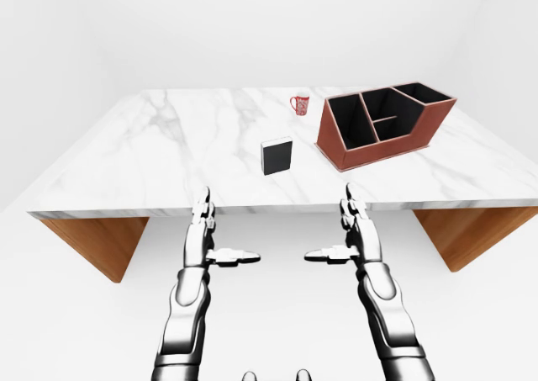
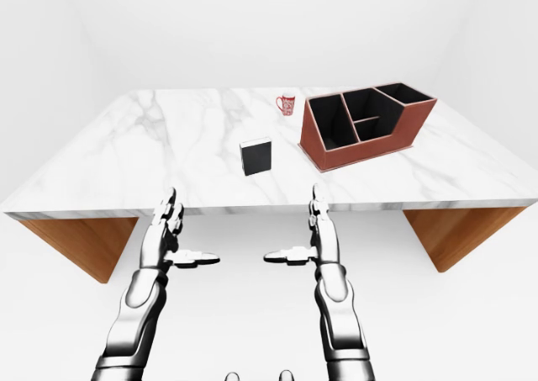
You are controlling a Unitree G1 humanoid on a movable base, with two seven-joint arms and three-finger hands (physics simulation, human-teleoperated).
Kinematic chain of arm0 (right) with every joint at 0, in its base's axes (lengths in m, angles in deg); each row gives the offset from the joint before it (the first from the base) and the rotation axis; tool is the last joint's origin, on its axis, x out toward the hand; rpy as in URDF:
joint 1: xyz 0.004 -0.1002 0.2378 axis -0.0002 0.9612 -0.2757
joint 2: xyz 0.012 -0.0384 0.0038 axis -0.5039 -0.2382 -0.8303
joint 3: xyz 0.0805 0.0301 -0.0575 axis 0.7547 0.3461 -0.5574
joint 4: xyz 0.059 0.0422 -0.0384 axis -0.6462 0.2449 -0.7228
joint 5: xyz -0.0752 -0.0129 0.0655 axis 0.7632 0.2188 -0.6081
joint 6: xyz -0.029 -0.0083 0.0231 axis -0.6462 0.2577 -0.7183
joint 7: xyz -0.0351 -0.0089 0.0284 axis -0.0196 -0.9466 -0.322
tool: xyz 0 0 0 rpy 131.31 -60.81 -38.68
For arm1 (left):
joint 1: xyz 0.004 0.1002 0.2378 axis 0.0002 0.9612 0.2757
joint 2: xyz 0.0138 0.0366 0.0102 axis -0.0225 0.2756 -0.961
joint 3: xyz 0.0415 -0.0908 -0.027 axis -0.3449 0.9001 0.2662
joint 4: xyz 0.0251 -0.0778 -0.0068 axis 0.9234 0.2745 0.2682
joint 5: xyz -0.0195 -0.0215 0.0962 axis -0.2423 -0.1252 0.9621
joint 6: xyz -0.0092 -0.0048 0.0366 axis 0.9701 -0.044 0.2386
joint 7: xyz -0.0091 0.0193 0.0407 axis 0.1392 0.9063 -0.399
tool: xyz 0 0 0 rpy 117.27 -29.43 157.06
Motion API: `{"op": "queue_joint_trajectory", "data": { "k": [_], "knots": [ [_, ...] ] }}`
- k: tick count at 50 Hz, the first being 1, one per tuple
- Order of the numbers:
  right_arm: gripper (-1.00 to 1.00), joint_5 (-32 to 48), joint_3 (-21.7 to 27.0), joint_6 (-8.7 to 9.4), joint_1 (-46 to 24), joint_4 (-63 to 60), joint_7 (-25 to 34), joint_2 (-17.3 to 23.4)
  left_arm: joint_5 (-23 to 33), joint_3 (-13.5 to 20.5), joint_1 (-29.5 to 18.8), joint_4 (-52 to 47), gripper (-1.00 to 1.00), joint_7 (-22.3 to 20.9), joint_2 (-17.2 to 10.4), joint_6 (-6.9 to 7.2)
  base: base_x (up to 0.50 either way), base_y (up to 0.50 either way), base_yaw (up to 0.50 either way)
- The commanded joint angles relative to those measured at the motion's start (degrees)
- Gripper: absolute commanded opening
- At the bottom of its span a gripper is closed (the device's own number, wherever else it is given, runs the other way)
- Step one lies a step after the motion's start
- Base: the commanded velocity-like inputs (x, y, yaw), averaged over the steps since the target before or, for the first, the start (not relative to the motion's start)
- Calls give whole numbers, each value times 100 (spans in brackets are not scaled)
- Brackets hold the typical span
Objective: Pick up the book and place it in the left compartment of the caddy.
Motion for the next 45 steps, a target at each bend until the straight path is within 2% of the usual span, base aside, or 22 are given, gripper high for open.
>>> {"op": "queue_joint_trajectory", "data": {
  "k": [1, 2, 3, 6, 8, 10, 14, 17, 22, 24, 25, 28, 32, 34, 36, 38, 40, 45],
  "knots": [
    [100, 3, 122, -60, -77, 130, 115, 78, -101, 166, -217, 483, 100, -125, -88, -263, 0, 0, 0],
    [100, 4, 122, -57, -76, 126, 114, 77, -102, 165, -218, 486, 100, -125, -89, -265, 0, 0, 0],
    [100, -25, 125, -55, -78, 97, 136, 73, -102, 179, -294, 682, 100, -123, -97, -392, 0, 0, 0],
    [100, -64, 142, -36, -71, 67, 144, 71, -99, 183, -362, 854, 100, -111, -107, -392, 0, 0, 0],
    [100, -81, 186, -185, -153, 293, 149, 95, -89, 172, -369, 881, 100, -101, -110, -392, 0, 0, 0],
    [100, -61, 174, -222, -163, 325, 143, 98, -86, 155, -320, 771, 100, -96, -103, -392, 0, 0, 0],
    [100, -18, 188, -425, -230, 560, 139, 122, -54, 101, -134, 333, 100, -82, -75, -214, 0, 0, 0],
    [100, -8, 171, -413, -186, 476, 146, 114, -35, 85, -62, 195, 100, -83, -63, -155, 0, 0, 0],
    [100, 134, 190, -438, -368, 1045, 153, 173, -10, 71, -2, 74, 100, -83, -49, -94, 0, 0, 0],
    [100, 158, 170, -438, -308, 901, 142, 157, -6, 75, -21, 123, 100, -86, -51, -117, 0, 0, 0],
    [100, 68, 124, -438, -123, 476, 263, 128, -13, 92, -75, 237, 100, -87, -57, -175, 0, 0, 0],
    [100, 171, 104, -438, -68, 284, 176, 102, -24, 111, -150, 407, 100, -92, -67, -268, 0, 0, 0],
    [100, 284, 28, -238, 44, -50, 139, 64, -14, 89, -98, 287, 100, -88, -62, -201, 0, 0, 0],
    [100, 286, 26, -225, 50, -69, 140, 62, -13, 89, -95, 281, 100, -88, -61, -197, 0, 0, 0],
    [100, 320, -40, 40, 161, -439, 138, 28, -3, 62, -3, 60, 100, -91, -50, -80, 0, 0, 0],
    [100, 333, -64, 127, 187, -556, 144, 20, 0, 68, -22, 118, 100, -96, -51, -124, 0, 0, 0],
    [100, 336, -67, 144, 185, -565, 149, 19, 2, 64, -17, 89, 100, -98, -49, -105, 0, 0, 0],
    [100, 359, -71, 175, 173, -586, 155, 23, 15, 28, 89, -230, 100, -93, -30, 102, 0, 0, 0]
  ]
}}
